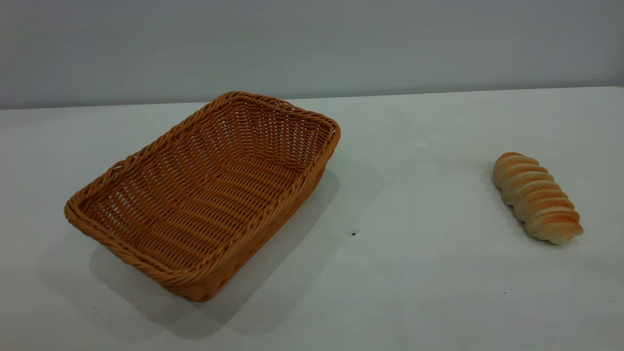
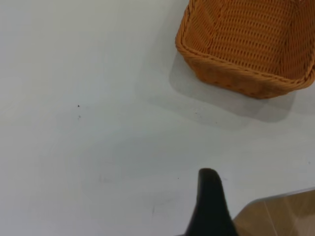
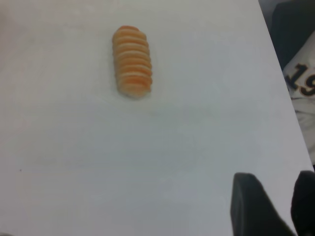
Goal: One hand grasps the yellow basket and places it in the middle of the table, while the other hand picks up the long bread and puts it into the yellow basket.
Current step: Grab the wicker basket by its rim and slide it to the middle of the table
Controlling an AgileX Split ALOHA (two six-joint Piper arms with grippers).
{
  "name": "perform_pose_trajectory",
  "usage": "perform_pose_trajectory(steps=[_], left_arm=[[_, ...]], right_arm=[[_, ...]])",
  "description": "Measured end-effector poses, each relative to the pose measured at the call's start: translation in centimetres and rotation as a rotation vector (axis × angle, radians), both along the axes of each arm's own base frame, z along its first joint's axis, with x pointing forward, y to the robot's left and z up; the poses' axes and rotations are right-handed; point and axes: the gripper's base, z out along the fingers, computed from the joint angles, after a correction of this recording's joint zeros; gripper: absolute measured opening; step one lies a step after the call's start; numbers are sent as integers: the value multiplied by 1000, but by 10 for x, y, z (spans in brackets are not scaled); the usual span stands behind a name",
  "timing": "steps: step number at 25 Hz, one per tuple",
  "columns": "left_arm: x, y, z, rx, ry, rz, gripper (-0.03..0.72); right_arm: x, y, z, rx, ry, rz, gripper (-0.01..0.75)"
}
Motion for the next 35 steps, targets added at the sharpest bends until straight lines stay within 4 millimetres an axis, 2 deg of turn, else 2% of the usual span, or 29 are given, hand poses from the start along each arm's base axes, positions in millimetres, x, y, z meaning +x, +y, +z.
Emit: perform_pose_trajectory(steps=[17, 23, 27, 29, 35], left_arm=[[0, 0, 0, -6, 1, -1, 594], [6, -3, 10, -136, 5, 55, 594], [32, -5, 15, -175, 102, 87, 594], [52, -6, 16, -177, 163, 102, 594], [116, -8, 5, -182, 337, 148, 594]], right_arm=[[1, -1, 0, 2, 0, 181, 241], [-1, -5, 9, -10, -42, 232, 241], [8, -9, 28, -79, -64, 196, 258], [19, -10, 36, -121, -62, 179, 285], [63, -4, 44, -190, 20, 150, 435]])
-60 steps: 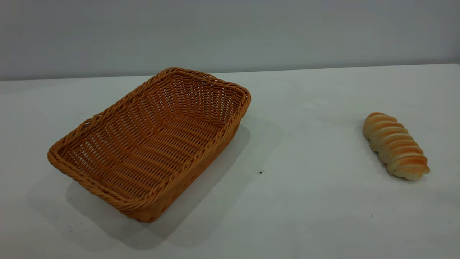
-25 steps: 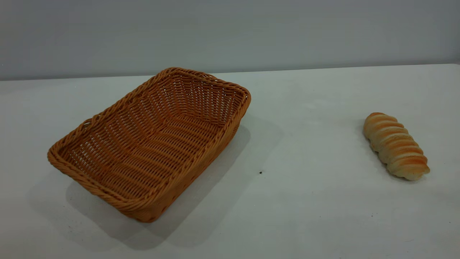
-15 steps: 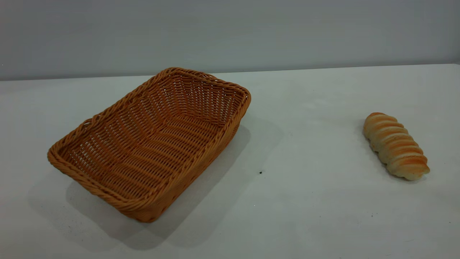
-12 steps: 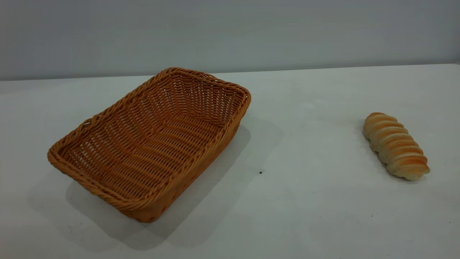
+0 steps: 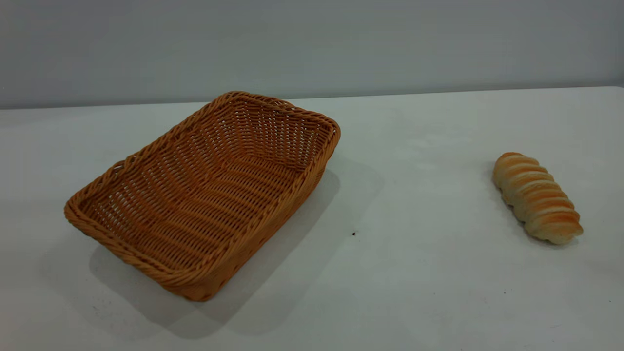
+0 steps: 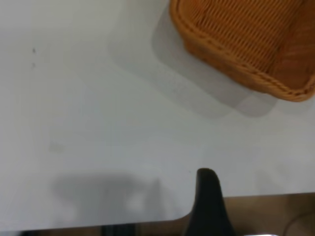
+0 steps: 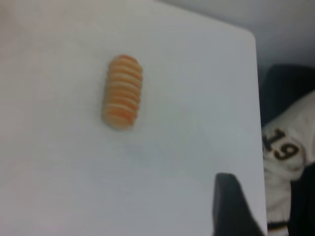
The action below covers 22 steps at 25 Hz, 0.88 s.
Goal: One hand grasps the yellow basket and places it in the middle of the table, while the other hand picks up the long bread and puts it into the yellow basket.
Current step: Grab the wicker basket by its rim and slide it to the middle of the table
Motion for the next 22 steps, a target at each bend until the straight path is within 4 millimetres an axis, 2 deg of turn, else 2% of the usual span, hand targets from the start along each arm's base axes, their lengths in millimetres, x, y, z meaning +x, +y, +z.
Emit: perform_pose_trajectory(steps=[3, 8, 15, 22], left_arm=[[32, -3, -6, -50, 61, 46, 594], [82, -9, -19, -130, 154, 104, 594], [131, -12, -51, -160, 312, 189, 594], [161, -19, -88, -266, 458, 309, 594]], right_arm=[[21, 3, -3, 2, 50, -46, 494], [43, 7, -7, 45, 83, -107, 514], [48, 9, -8, 121, 82, -141, 514], [48, 13, -8, 178, 91, -136, 517]])
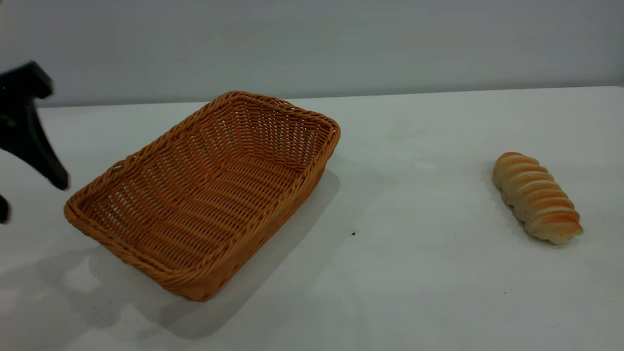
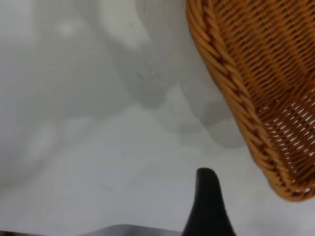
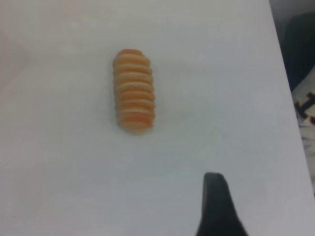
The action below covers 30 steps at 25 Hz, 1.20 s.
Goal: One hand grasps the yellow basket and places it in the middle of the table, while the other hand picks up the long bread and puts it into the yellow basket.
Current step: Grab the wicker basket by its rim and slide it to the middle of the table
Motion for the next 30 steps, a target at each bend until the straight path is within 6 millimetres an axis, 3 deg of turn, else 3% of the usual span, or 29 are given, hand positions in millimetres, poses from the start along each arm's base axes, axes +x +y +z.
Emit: perform_pose_trajectory(steps=[5, 30], left_arm=[[10, -3, -21, -42, 43, 70, 594], [36, -15, -78, -56, 52, 209, 594]], right_arm=[[0, 1, 0, 16, -2, 3, 517], [0, 6, 0, 9, -5, 51, 517]])
